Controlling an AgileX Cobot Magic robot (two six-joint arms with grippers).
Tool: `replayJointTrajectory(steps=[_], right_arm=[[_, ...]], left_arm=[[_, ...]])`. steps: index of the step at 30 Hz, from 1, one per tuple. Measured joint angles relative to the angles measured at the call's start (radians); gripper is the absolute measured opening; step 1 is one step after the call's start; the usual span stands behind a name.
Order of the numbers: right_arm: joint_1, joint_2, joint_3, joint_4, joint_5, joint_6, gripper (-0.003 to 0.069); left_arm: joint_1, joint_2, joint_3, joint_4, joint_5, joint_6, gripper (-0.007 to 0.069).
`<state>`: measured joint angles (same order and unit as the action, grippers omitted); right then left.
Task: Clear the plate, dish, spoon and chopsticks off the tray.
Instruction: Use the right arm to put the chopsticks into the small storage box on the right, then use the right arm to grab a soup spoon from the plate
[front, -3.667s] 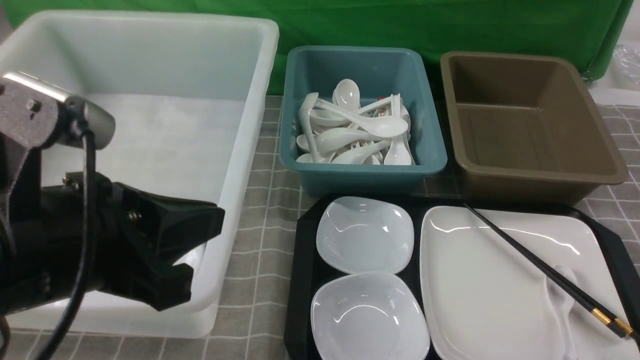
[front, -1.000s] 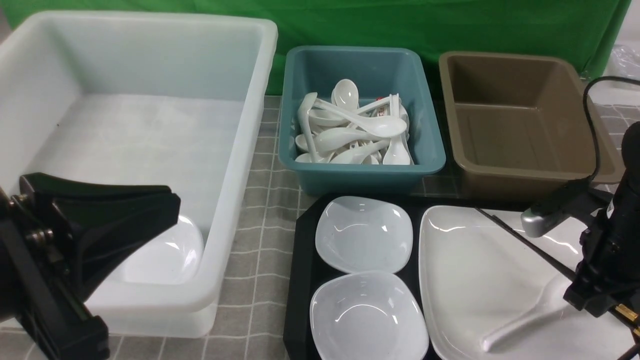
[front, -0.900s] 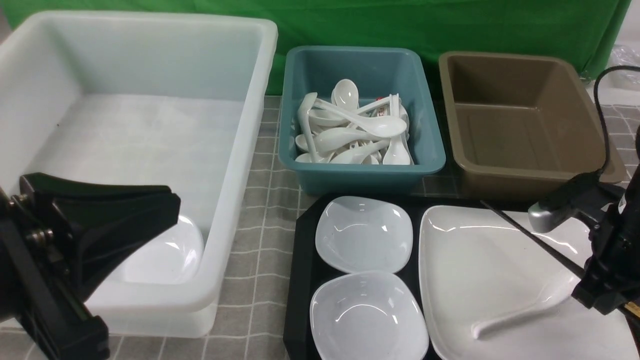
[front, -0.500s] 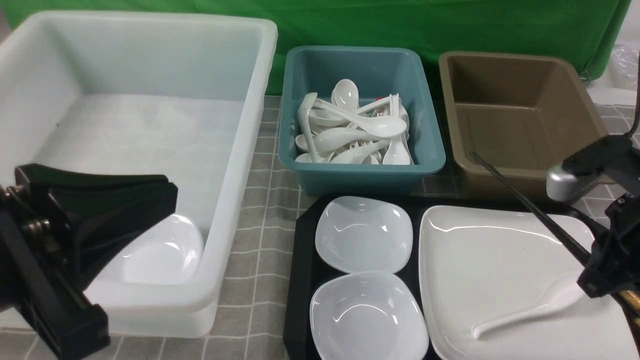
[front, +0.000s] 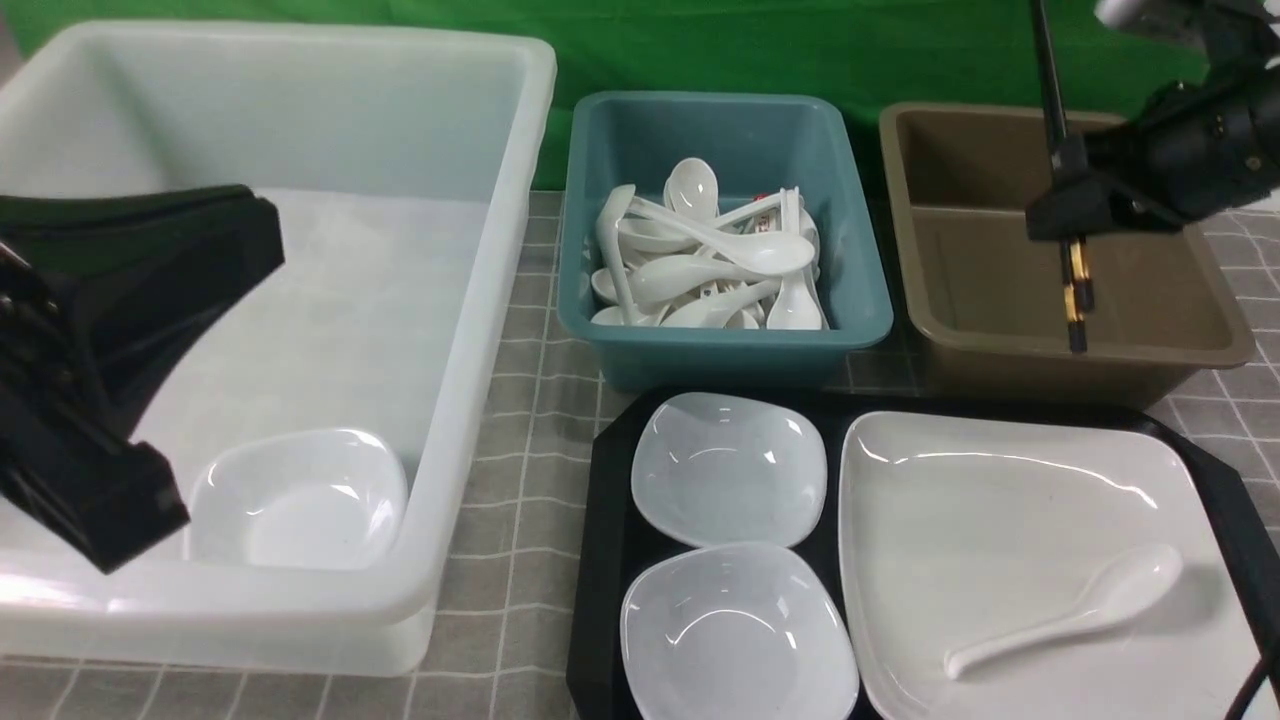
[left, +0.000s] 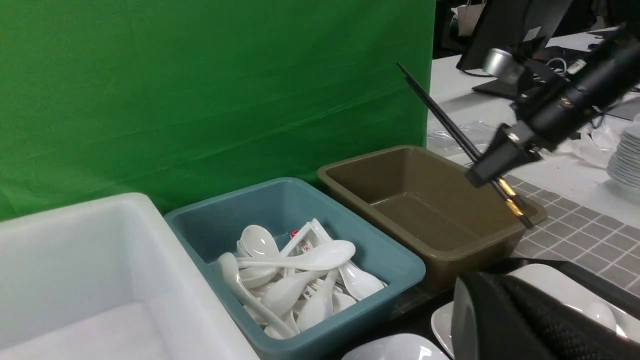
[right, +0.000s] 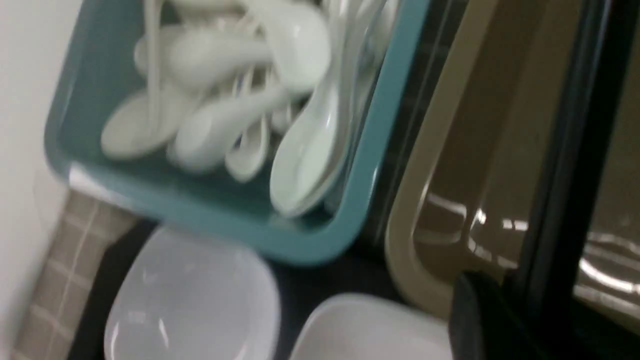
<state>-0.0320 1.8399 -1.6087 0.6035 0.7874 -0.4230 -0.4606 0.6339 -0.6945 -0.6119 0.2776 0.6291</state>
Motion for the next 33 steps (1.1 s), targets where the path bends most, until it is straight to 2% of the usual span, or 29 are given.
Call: replayJointTrajectory(steps=[2,4,8,9,11,15,17,18,20,23,25,26,29,33], right_arm=[[-0.009,0.059,-0.055,0.011,-0.005,0.019,0.0069],[-0.023,0.190,-0.210,0.020,-0.028,0.090,0.0071],[-0.025,0.277,-0.294,-0.013,-0.029,0.129,0.0099],[-0.025,0.307,-0.322,-0.058,-0.029,0.143,0.0146],[-0.025,0.314,-0.327,-0.086,-0.027,0.150,0.0176],[-0.025,0.321,-0.335,-0.198,0.040,0.172,0.0332],[-0.025,0.319,-0.335,-0.220,0.065,0.173,0.0367],[-0.025,0.310,-0.335,-0.240,0.104,0.176,0.0409],[-0.025,0.280,-0.335,-0.256,0.175,0.179,0.0437],[-0.023,0.210,-0.335,-0.265,0.281,0.193,0.0405],[-0.006,0.148,-0.334,-0.288,0.368,0.198,0.0336],[-0.001,0.141,-0.331,-0.293,0.372,0.199,0.0329],[0.073,0.002,-0.238,-0.428,0.376,0.252,0.0246],[0.188,-0.186,0.015,-0.603,0.376,0.360,0.0252]], left_arm=[[0.000,0.000,0.000,0.000,0.008,0.000,0.0010],[0.000,0.000,0.000,-0.001,0.024,0.000,0.0010],[0.000,0.000,0.000,-0.001,0.024,0.000,0.0010],[0.000,0.000,0.000,-0.001,0.025,0.000,0.0010],[0.000,0.000,0.000,-0.001,0.027,0.000,0.0010],[0.000,0.000,0.000,-0.001,0.027,0.000,0.0010],[0.000,0.000,0.000,-0.001,0.027,0.000,0.0010],[0.000,0.000,0.000,-0.001,0.027,0.000,0.0010],[0.000,0.000,0.000,-0.001,0.027,0.000,0.0010],[0.000,0.000,0.000,0.006,0.027,0.000,0.0010],[0.000,0.000,0.000,0.019,0.027,0.000,0.0010],[0.000,0.000,0.000,0.020,0.027,0.000,0.0010],[0.000,0.000,0.000,0.028,0.032,0.000,0.0010],[0.000,0.000,0.000,0.052,0.062,0.000,0.0010]])
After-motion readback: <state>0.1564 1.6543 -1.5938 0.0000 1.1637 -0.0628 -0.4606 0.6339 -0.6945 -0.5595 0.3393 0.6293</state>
